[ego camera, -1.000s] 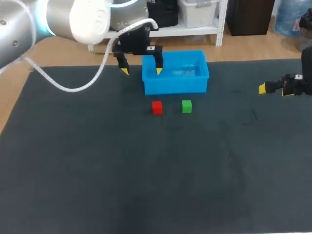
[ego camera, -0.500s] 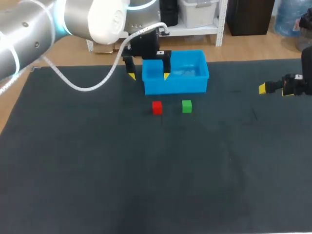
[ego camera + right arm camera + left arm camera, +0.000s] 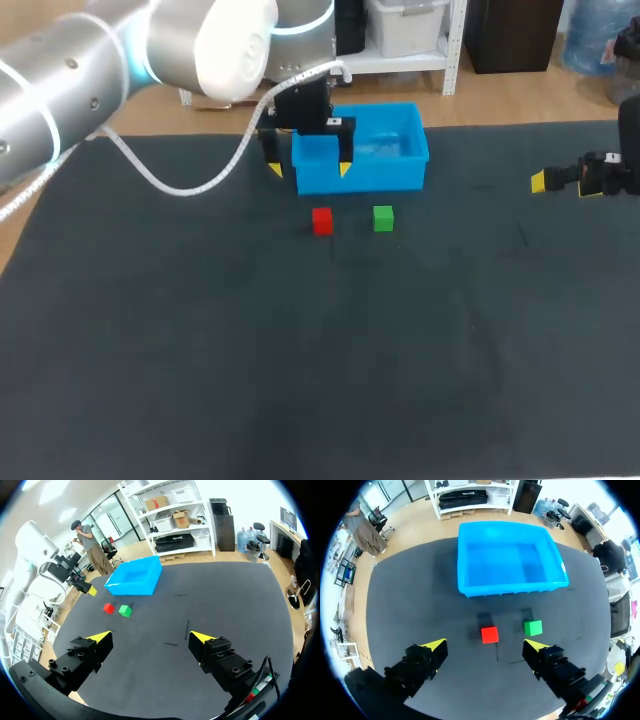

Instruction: Use the left arm to pick the red cube and place it into the blue plastic box first, then use the right arm to grasp the green cube and put it into the same blue plastic box after the first action is fully finished.

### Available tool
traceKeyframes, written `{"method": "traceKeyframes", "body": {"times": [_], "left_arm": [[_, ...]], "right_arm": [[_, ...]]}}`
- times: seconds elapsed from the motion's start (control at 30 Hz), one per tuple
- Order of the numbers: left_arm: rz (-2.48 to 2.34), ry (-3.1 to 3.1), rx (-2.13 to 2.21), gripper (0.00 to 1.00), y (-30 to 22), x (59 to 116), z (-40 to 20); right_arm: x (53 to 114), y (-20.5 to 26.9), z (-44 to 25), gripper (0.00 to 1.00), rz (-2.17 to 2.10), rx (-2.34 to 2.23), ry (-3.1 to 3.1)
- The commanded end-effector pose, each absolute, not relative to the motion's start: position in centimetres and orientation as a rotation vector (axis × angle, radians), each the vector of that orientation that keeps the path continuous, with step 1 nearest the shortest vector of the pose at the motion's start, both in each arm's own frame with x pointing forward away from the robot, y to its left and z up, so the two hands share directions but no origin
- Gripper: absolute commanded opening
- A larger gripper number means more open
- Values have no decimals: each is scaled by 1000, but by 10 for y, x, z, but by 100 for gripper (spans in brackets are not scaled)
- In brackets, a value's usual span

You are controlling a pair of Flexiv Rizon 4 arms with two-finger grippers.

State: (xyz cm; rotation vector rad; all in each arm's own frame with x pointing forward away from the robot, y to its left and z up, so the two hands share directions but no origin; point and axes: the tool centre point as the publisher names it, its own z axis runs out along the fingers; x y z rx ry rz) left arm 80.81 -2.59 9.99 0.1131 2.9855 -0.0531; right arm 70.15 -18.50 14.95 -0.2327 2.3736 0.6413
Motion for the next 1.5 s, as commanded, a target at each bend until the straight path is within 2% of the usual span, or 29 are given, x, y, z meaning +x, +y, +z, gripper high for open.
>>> {"method": "traceKeyframes", "body": {"times": [0.03,1.5], "left_arm": [[-60,3006,98,100,-29,811,90],[-66,3073,55,100,-30,809,19]], "right_arm": [[701,-185,150,100,640,-233,2374],[701,-185,150,100,640,-233,2374]]}}
